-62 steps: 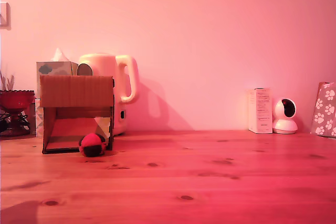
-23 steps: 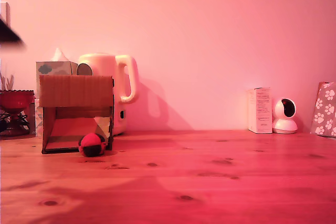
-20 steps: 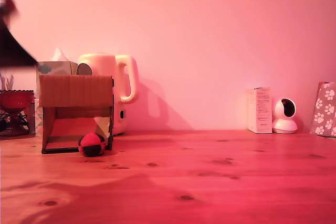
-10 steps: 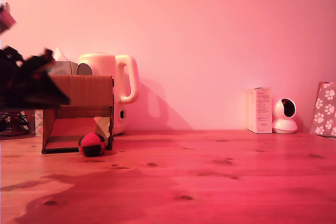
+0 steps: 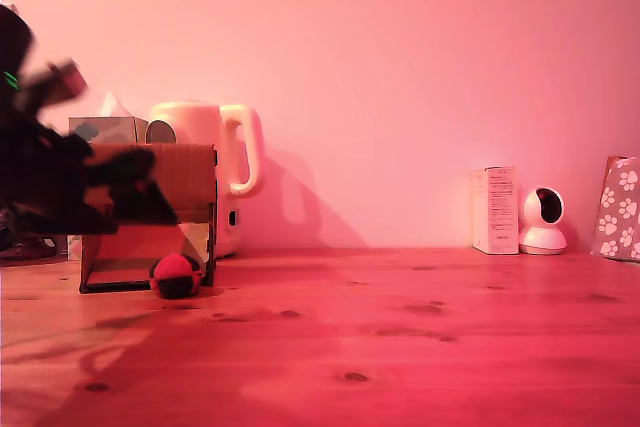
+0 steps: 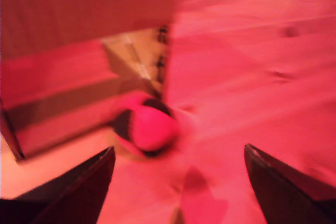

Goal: Drop the footbag into the cardboard dice tower

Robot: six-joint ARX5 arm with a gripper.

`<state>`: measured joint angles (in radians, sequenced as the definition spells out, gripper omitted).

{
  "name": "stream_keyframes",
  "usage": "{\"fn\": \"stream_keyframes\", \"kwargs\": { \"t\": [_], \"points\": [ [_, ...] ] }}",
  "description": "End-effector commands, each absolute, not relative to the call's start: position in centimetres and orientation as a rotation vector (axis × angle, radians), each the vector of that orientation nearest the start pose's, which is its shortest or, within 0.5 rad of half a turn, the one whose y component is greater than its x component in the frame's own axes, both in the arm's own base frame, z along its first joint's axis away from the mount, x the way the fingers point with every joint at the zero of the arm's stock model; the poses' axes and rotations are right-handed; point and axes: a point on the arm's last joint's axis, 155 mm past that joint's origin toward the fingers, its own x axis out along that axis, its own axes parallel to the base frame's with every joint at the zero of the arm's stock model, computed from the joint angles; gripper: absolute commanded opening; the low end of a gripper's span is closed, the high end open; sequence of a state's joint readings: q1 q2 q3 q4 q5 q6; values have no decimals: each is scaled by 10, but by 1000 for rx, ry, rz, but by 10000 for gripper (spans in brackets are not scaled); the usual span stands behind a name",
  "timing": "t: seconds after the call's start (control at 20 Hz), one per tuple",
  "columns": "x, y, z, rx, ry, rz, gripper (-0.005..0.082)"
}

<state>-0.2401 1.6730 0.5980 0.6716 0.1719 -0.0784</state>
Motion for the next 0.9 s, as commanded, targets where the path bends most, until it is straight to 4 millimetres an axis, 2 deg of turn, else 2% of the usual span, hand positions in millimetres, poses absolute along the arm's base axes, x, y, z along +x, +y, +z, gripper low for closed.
{"fn": "stream_keyframes", "kwargs": {
  "t": [0.0,0.35,0.85],
  "points": [
    [433,-137,73,-51,431,-386,727],
    [468,-149,52,-53,460,-395,727],
    [478,-154,31,-63,496,-422,727]
  ]
}}
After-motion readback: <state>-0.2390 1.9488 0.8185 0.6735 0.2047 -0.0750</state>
